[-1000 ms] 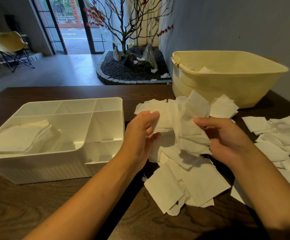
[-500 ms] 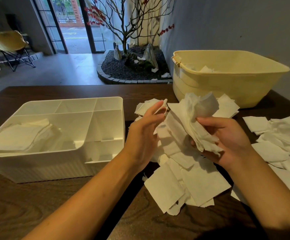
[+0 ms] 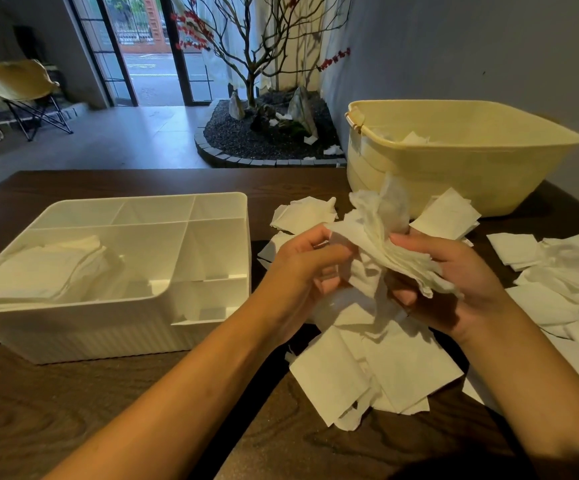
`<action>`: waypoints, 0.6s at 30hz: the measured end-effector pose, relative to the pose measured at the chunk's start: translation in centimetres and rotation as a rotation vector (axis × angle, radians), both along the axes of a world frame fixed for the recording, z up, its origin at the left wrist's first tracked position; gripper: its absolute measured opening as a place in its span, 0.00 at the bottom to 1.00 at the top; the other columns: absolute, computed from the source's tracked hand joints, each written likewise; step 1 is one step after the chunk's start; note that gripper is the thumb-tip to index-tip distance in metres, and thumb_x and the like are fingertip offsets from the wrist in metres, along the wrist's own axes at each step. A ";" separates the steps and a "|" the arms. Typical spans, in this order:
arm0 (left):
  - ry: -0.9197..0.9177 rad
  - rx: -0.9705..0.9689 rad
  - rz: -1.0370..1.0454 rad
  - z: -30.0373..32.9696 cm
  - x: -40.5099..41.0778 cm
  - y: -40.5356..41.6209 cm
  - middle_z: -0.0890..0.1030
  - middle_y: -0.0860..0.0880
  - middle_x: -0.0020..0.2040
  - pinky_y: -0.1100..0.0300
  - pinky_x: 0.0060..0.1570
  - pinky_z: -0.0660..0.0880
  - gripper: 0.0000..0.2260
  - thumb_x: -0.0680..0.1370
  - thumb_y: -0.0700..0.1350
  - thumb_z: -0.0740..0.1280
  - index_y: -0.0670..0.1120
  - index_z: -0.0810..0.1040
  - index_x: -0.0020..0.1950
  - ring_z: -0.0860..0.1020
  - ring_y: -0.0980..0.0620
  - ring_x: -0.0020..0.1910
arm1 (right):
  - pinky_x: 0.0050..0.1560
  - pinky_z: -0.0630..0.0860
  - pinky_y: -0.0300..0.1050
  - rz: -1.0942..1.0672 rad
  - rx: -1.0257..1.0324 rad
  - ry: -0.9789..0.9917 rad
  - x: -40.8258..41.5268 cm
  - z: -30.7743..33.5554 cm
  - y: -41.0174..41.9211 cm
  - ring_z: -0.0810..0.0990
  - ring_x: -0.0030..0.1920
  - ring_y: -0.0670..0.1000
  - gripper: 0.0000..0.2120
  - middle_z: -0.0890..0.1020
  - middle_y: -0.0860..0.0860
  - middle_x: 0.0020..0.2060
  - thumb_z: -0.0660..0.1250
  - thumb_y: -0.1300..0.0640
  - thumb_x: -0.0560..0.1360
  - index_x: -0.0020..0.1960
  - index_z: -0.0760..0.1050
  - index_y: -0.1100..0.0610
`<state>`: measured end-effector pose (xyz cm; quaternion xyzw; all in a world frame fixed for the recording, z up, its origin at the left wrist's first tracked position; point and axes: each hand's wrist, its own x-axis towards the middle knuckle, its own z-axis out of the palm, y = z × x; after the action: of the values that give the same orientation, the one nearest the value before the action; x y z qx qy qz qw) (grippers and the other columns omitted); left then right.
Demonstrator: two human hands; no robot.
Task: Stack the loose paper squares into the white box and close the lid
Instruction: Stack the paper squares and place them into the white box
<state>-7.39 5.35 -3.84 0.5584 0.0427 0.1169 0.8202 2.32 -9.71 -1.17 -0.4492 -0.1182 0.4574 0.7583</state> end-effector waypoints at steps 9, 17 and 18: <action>0.095 -0.037 0.221 0.1 0.1 0.2 0.85 0.44 0.49 0.52 0.47 0.76 0.13 0.76 0.41 0.72 0.52 0.81 0.59 0.82 0.47 0.45 | 0.31 0.75 0.36 -0.131 0.335 0.058 0.4 -0.1 0.0 0.75 0.29 0.48 0.28 0.79 0.52 0.30 0.82 0.62 0.49 0.47 0.79 0.60; 0.066 0.116 0.343 0.8 0.0 0.5 0.81 0.51 0.43 0.63 0.31 0.71 0.07 0.76 0.42 0.69 0.53 0.85 0.48 0.77 0.53 0.42 | 0.32 0.79 0.41 -0.239 0.415 0.092 0.9 -0.4 -0.1 0.81 0.31 0.52 0.37 0.83 0.56 0.33 0.80 0.62 0.46 0.54 0.73 0.59; 0.045 0.114 0.322 1.0 -0.1 0.6 0.80 0.49 0.46 0.63 0.31 0.72 0.09 0.72 0.42 0.68 0.52 0.86 0.47 0.76 0.51 0.44 | 0.33 0.79 0.42 -0.245 0.401 0.077 0.8 -0.3 -0.1 0.81 0.31 0.52 0.42 0.83 0.56 0.34 0.83 0.60 0.43 0.56 0.74 0.60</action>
<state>-7.45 5.92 -2.84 0.5926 0.1431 0.2364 0.7566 3.17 -9.82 -1.46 -0.2829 -0.1219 0.3461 0.8862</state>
